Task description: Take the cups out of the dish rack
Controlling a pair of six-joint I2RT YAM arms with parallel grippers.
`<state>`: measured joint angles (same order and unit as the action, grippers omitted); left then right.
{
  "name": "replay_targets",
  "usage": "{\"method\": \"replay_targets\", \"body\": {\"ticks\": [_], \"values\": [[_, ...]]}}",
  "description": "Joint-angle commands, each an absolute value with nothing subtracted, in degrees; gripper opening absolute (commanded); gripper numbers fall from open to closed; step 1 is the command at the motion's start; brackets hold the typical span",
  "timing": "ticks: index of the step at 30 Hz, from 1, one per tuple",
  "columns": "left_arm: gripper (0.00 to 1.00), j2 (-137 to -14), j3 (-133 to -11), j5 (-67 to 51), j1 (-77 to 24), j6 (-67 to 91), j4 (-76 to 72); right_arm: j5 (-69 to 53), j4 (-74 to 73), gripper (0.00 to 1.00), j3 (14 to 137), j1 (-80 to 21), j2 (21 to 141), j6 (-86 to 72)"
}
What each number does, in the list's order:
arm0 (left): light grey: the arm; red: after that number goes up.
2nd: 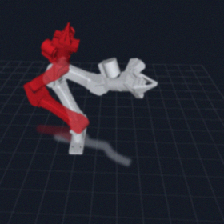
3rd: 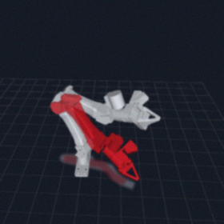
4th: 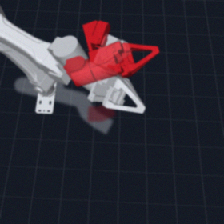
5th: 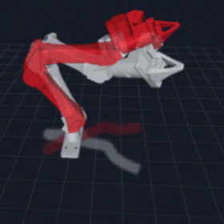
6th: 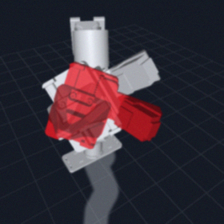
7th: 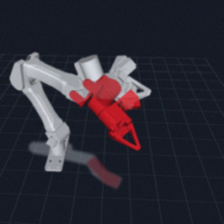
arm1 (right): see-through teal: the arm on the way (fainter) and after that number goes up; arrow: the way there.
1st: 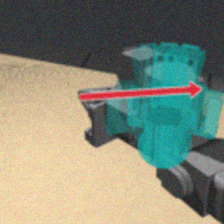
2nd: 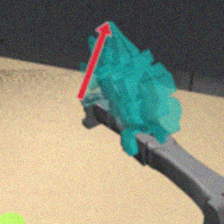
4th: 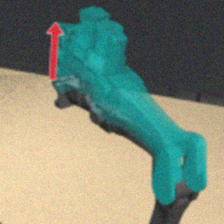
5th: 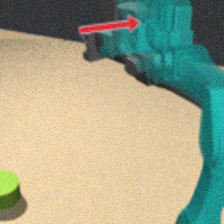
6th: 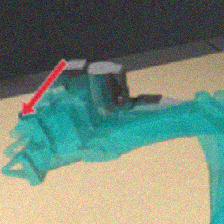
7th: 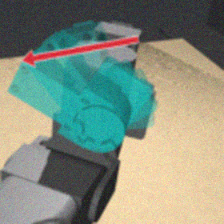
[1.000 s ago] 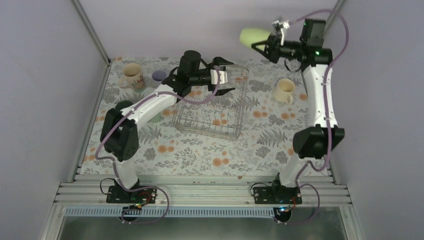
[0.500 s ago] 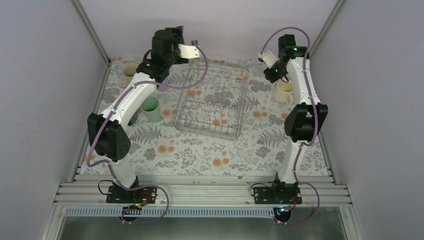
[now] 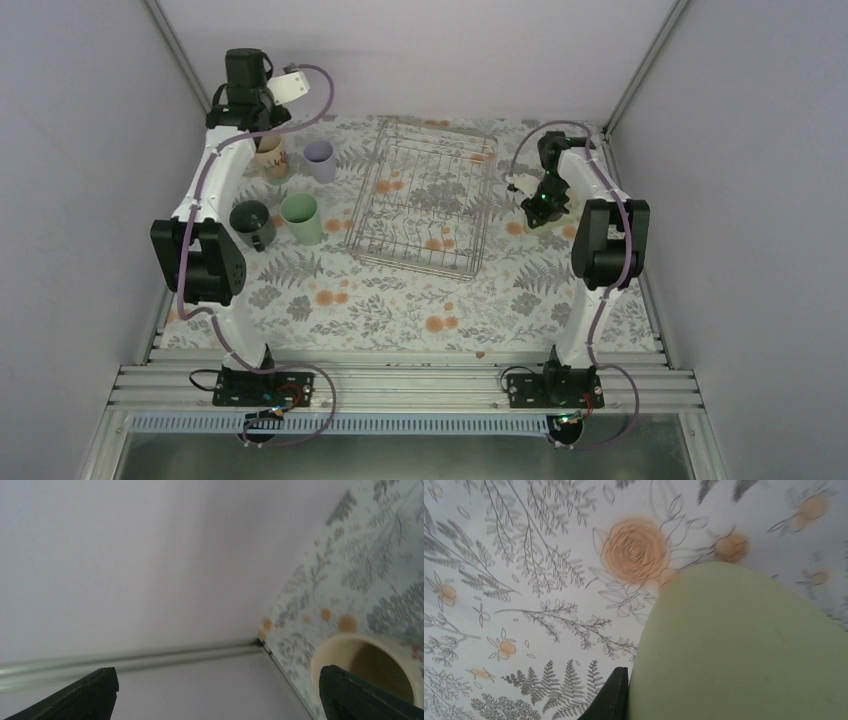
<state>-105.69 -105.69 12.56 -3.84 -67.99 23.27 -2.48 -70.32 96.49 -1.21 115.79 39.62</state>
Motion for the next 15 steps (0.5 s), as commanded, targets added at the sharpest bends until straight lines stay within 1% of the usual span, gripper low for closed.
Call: {"method": "replay_targets", "body": {"ticks": [1, 7, 8, 9, 10, 11, 13, 14, 15], "values": [[1.00, -105.58, -105.97, 13.14, -0.08, -58.88, 29.04, -0.22, -68.28, 0.03, 92.37, -1.46, 111.08, 41.11], [1.00, -103.87, -105.50, 9.86, 5.36, -50.27, 31.82, 0.71, -67.93, 0.04, 88.21, -1.32, 110.05, 41.14], [1.00, -103.40, -105.13, 8.80, 6.29, -48.47, 32.11, 0.88, -67.45, 0.09, 87.77, -1.32, 110.14, 40.94], [1.00, -102.98, -104.71, 6.58, 7.18, -47.11, 32.46, 0.91, -66.79, 0.19, 87.24, -1.32, 110.22, 40.72], [1.00, -102.48, -104.26, 4.82, 8.19, -45.82, 32.62, 0.82, -66.30, 0.35, 86.86, -1.40, 110.16, 40.59], [1.00, -101.95, -103.75, 2.99, 9.18, -44.74, 32.84, 0.83, -65.52, 0.58, 86.53, -1.33, 110.00, 40.48], [1.00, -100.68, -102.45, -0.23, 10.80, -42.56, 32.80, 1.23, -63.77, 0.83, 85.92, -1.33, 109.19, 40.27], [1.00, -99.96, -101.76, -2.03, 11.64, -41.69, 32.76, 1.23, -62.83, 0.98, 85.92, -1.28, 108.53, 40.15], [1.00, -99.25, -100.96, -4.09, 12.47, -40.86, 32.81, 1.38, -61.36, 1.00, 85.95, -1.30, 107.65, 39.67]]}}
